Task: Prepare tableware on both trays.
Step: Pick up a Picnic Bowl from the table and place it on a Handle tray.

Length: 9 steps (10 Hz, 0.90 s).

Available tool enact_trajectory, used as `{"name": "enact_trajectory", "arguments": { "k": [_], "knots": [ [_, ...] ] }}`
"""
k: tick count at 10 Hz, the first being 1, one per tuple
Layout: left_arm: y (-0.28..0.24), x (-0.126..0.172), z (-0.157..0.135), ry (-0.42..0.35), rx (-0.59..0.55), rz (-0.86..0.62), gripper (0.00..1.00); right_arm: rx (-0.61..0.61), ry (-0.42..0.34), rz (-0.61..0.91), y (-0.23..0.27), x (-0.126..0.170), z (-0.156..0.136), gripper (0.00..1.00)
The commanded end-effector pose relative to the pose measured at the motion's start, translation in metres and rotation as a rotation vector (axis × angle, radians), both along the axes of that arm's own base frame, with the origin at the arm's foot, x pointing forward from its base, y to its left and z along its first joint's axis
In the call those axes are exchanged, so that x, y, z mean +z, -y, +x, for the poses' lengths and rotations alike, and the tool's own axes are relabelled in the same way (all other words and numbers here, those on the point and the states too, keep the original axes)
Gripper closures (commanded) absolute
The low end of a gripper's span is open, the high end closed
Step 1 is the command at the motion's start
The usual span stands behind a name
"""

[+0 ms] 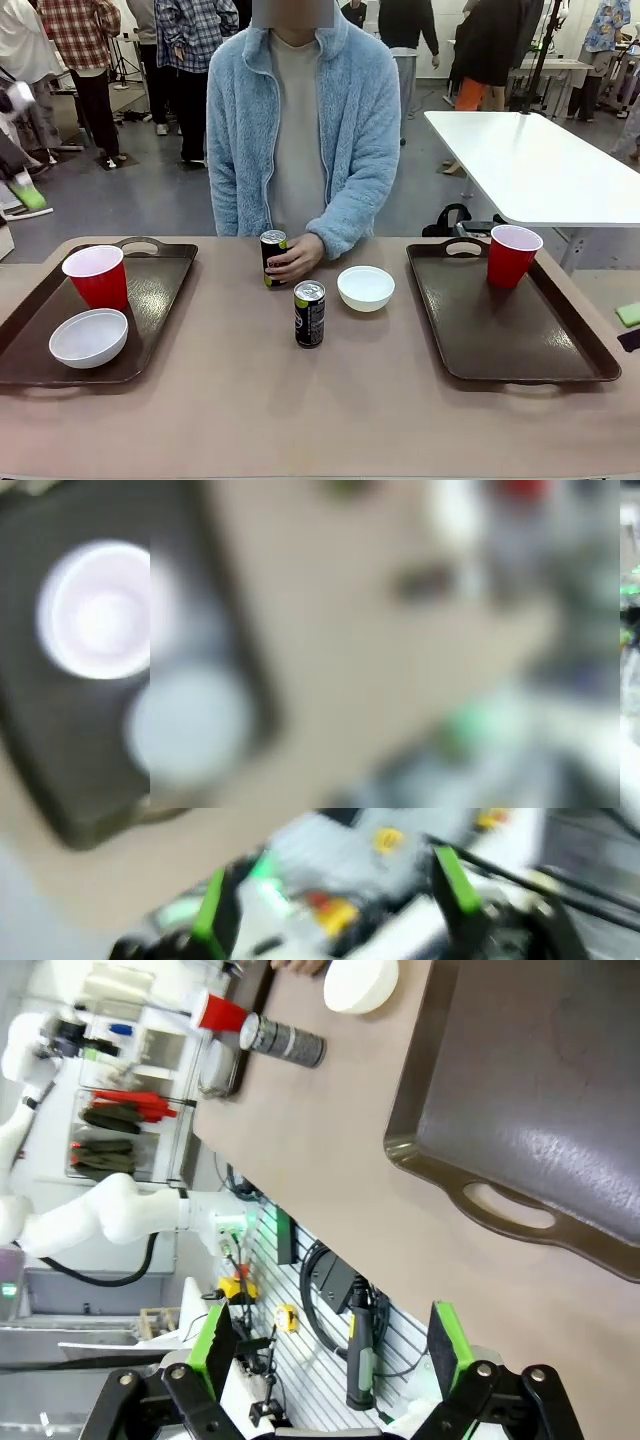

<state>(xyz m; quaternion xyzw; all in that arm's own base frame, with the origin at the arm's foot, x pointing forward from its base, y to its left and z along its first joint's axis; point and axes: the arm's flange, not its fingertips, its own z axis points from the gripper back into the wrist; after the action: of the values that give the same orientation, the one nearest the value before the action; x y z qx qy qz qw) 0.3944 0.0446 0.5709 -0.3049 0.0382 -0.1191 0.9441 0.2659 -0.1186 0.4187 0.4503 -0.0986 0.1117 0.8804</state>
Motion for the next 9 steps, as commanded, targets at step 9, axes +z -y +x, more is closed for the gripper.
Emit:
{"name": "enact_trajectory", "arguments": {
  "k": [9],
  "knots": [
    [-0.184, -0.051, 0.011, -0.062, 0.160, -0.609, 0.00, -0.075, 0.068, -0.412, -0.244, 0.027, 0.123, 0.00]
  ]
}}
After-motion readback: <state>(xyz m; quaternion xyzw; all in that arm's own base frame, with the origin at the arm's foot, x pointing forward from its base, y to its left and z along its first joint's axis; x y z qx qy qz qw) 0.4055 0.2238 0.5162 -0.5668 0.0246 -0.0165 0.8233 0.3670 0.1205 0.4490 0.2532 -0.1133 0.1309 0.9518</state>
